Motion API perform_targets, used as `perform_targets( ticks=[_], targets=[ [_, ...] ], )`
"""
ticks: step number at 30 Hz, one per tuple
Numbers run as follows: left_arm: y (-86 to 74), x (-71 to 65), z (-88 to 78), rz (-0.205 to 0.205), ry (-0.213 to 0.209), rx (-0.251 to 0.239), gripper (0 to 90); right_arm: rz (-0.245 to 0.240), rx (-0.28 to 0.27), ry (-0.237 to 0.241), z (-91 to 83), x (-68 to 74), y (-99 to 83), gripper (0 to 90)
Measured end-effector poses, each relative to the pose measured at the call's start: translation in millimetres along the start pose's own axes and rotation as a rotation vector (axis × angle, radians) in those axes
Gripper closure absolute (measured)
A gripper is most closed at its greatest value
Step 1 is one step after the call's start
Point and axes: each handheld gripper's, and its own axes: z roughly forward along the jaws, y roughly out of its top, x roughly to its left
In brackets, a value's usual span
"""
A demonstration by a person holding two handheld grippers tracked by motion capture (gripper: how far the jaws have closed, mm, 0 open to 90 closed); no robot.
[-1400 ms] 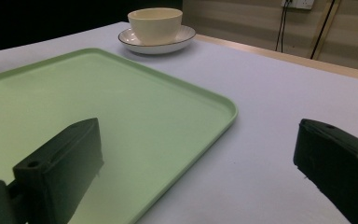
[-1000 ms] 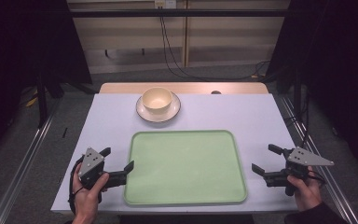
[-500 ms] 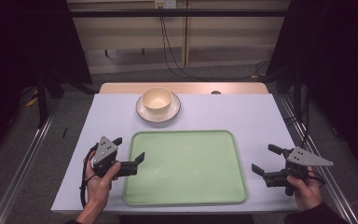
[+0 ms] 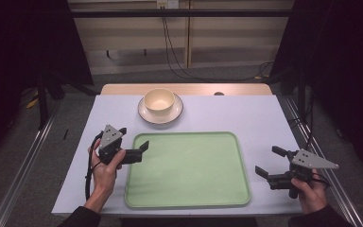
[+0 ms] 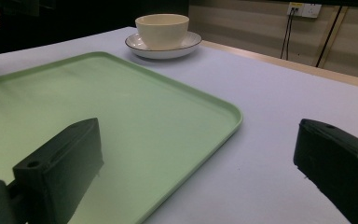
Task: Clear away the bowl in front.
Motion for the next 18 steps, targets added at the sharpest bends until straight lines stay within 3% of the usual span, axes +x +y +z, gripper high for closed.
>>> perform_targets(
  ticks=[1,5,6,7,12,14,16,18],
  targets=[
    [5.3,-0.7,2.5,0.022,-0.021,0.003,3.3,0.003,0.001,0.002,-0.2,0.1,0.1,1.0],
    [12.6,-0.5,10.8,0.03,-0.043,-0.013,3.1,0.002,-0.003,0.001,0.6,-0.3,-0.2,1.0],
    [14.4,-0.2,13.0,0.034,-0.036,-0.008,3.3,0.005,-0.002,0.001,0.7,0.1,-0.2,1.0],
    [18.7,1.2,20.3,0.063,-0.031,-0.002,3.3,-0.001,-0.004,0.002,0.5,-0.4,-0.2,1.0],
    [27.5,3.1,31.5,0.034,-0.061,0.004,3.1,-0.002,-0.006,0.005,0.5,-0.4,-0.3,1.0],
    [34.5,1.5,35.0,0.084,-0.046,0.006,3.3,0.003,-0.004,0.02,-0.5,-0.8,0.0,1.0],
    [36.1,3.9,39.2,0.085,-0.059,0.007,3.1,0.005,-0.009,-0.004,0.0,0.0,-0.1,0.9],
    [36.5,8.0,43.7,0.088,-0.046,0.015,3.3,0.001,-0.004,0.018,-0.5,-0.6,0.0,0.9]
  ],
)
